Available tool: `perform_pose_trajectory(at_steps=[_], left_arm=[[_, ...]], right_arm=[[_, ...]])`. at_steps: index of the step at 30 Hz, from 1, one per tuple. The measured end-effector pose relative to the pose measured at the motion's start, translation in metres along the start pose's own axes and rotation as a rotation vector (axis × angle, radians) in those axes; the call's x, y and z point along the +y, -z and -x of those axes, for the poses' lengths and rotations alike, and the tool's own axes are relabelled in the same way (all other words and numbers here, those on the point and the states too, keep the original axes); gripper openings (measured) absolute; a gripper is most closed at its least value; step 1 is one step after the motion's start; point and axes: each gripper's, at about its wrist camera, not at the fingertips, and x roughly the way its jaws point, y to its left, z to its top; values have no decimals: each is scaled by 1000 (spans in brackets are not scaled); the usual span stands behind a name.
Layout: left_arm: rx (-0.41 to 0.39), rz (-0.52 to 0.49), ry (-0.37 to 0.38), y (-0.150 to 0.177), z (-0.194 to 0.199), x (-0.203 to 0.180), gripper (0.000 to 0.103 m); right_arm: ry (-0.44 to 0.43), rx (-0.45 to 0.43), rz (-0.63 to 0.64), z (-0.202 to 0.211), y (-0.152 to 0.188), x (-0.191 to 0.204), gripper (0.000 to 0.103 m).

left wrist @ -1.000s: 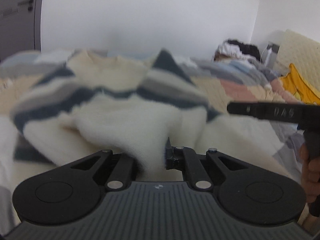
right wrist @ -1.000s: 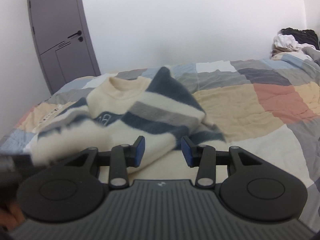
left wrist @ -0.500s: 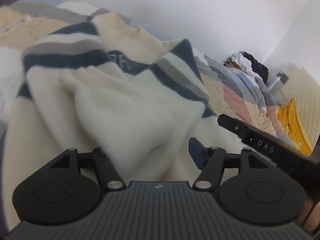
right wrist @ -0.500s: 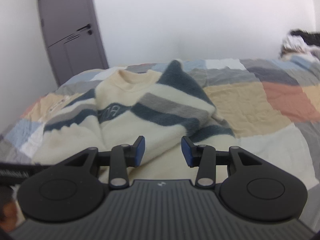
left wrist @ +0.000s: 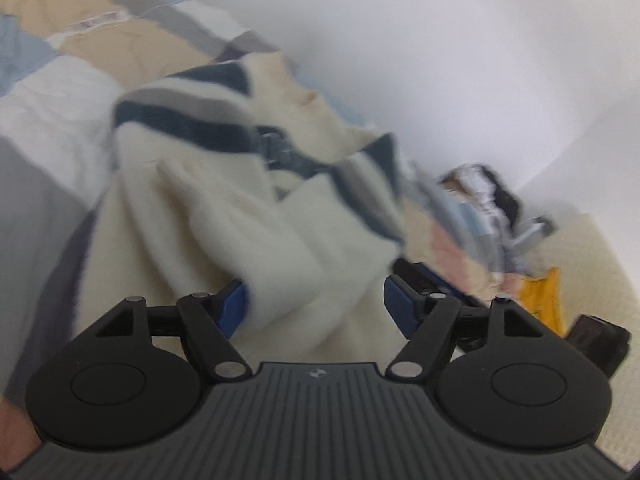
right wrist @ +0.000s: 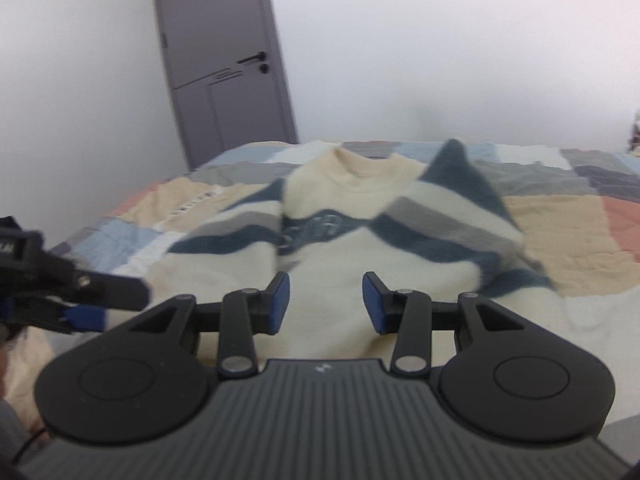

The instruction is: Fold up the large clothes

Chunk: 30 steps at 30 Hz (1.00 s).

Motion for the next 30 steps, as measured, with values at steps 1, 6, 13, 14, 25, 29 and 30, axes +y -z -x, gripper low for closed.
perform_pose_trajectory(at_steps=[1, 6, 13, 14, 25, 29, 30], left_arm=[[-5, -15, 25, 1, -1, 0, 76], [-12, -76, 95, 5, -14, -4, 76], [122, -236, 159, 19, -47, -22, 76], [147, -255, 153, 22, -51, -24, 76], [218, -359, 33, 43, -66, -33, 77], [141, -288, 37, 34, -44, -29, 79], [126, -259, 36, 32, -38, -26, 79]], right_arm=[[7, -4, 7, 0, -1, 1, 43], [64, -9, -63, -4, -7, -13, 43], [136, 18, -201, -6, -9, -45, 45], [132, 16, -221, -5, -9, -48, 45], [28, 59, -301, -5, -6, -59, 45], [-37, 97, -285, -11, -3, -51, 45], [-47, 102, -277, -12, -2, -48, 45]])
